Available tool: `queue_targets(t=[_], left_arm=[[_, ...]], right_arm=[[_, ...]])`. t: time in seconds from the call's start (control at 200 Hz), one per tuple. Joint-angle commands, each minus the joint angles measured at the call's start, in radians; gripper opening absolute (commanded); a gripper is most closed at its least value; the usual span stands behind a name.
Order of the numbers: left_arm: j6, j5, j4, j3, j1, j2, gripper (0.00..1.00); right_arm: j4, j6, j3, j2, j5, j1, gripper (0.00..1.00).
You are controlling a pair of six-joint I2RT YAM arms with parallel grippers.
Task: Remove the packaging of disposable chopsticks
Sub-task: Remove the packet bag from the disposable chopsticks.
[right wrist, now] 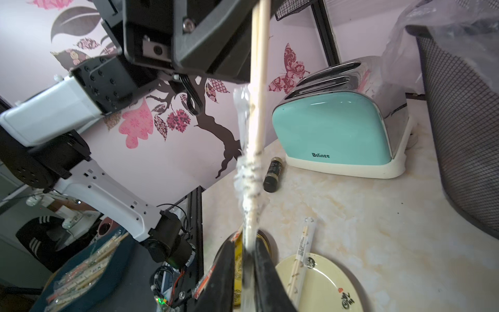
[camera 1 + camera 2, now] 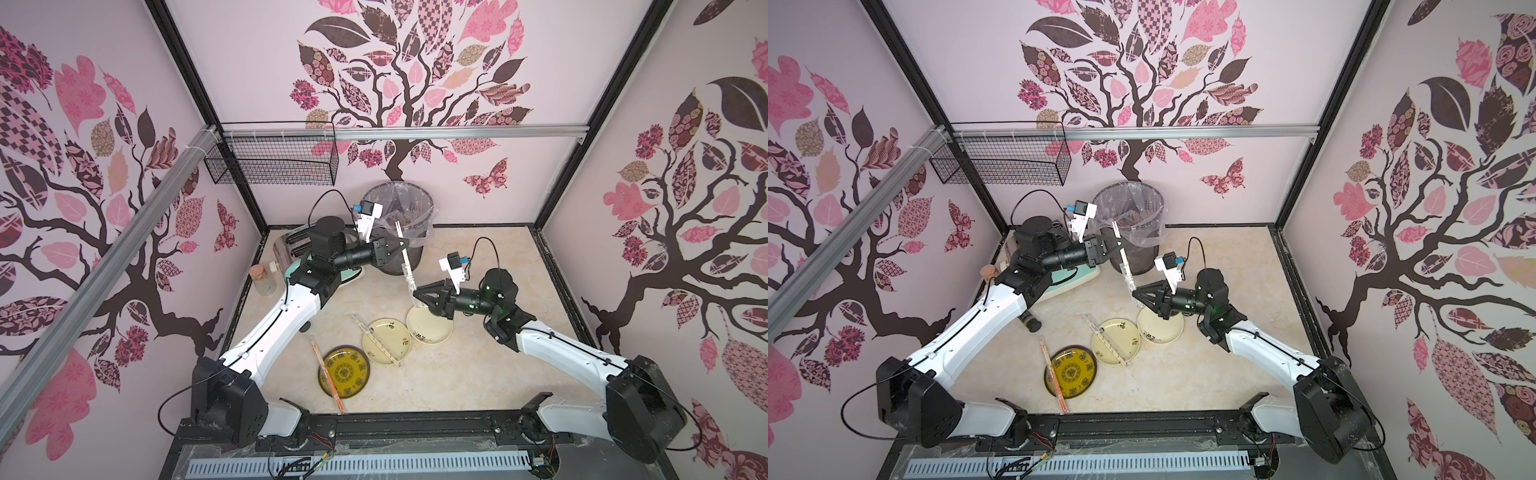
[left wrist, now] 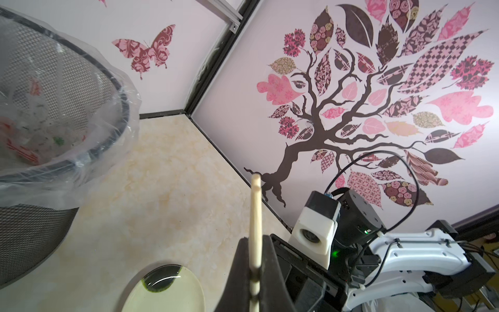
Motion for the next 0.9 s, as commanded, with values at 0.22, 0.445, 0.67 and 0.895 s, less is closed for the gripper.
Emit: queue_targets(t=[0.22,0.445,0.67,0.895], left_arm=[[-0.016,-0.025,0.064,0.008,0.027,-0.048,0.0],[-0.017,-0.01,0.06,0.006,0.026,-0.047,0.0],[-0.02,0.021,0.06,0.008,0.026,-0.046,0.0],[-0.02,0.026,0.059,0.008,0.026,-0.044,0.0]], right_arm=[[0.029,0.015,-0.081,0.007,-0.037,0.008,0.04],[-0.018,-0.004,-0.065,-0.026,-0.004,0.008,0.44],[-0.097,-0.07,0.036,-0.031,0.051,0.008,0.56],[-0.024,-0.004,0.057,0.042,-0.024,0.008,0.32]])
